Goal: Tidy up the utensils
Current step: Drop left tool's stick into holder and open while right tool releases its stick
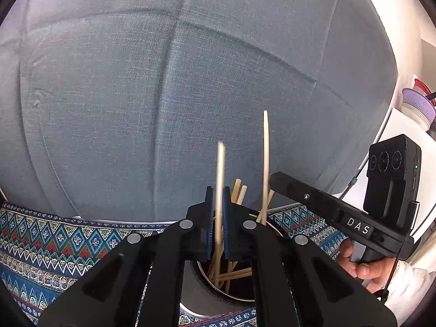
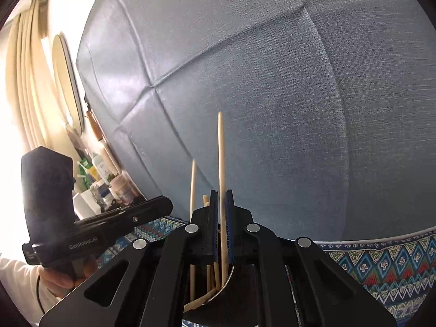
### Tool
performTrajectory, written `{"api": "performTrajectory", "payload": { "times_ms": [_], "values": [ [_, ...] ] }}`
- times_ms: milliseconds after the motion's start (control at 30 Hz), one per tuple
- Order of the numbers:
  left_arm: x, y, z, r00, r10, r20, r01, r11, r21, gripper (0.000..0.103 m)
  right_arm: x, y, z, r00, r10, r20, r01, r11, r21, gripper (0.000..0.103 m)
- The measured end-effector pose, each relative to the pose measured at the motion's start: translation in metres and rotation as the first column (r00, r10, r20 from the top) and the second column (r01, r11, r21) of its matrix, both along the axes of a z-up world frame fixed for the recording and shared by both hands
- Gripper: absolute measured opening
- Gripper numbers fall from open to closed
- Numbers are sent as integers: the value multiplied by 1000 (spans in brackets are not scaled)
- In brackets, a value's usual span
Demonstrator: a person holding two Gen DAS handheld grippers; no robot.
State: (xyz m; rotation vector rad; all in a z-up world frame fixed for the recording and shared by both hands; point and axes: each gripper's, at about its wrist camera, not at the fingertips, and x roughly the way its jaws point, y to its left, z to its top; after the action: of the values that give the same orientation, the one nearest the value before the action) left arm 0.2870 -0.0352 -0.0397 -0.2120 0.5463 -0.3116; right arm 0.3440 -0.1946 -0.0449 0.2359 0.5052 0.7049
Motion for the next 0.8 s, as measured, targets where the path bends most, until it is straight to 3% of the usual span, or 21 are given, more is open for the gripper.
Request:
{"api": "performTrajectory", "payload": {
  "times_ms": [233, 300, 433, 500, 533, 633, 700, 800],
  "values": [
    [-6, 9, 2, 1000, 11, -6, -11, 1000, -17, 8, -14, -1, 7, 1000, -9, 16, 10, 998, -64, 9],
    [-2, 19, 7, 1000, 18, 1, -18, 1000, -12, 17, -18, 3, 8, 1000, -14, 19, 16, 996, -92, 9],
    [-12, 30, 15, 999, 37, 8, -37, 999, -15, 25, -28, 3, 12, 1000, -23, 21, 25, 994, -110, 9],
    [-18, 35, 15, 999, 45, 9, -44, 999, -20, 37, -33, 2, 16, 999, -25, 21, 28, 993, -112, 9],
    [-22, 38, 17, 999, 50, 12, -50, 999, -22, 39, -36, 1, 17, 999, -32, 20, 34, 993, -117, 11],
    [-41, 37, 31, 998, 61, 14, -61, 998, -13, 49, -45, -1, 23, 998, -57, 31, 60, 991, -122, 34],
    [-48, 41, 33, 998, 66, 14, -65, 998, -11, 52, -51, -3, 27, 997, -72, 39, 77, 989, -126, 39],
    [-59, 48, 32, 997, 76, 12, -76, 997, -7, 60, -61, -4, 33, 993, -105, 47, 111, 984, -141, 55]
  ]
}}
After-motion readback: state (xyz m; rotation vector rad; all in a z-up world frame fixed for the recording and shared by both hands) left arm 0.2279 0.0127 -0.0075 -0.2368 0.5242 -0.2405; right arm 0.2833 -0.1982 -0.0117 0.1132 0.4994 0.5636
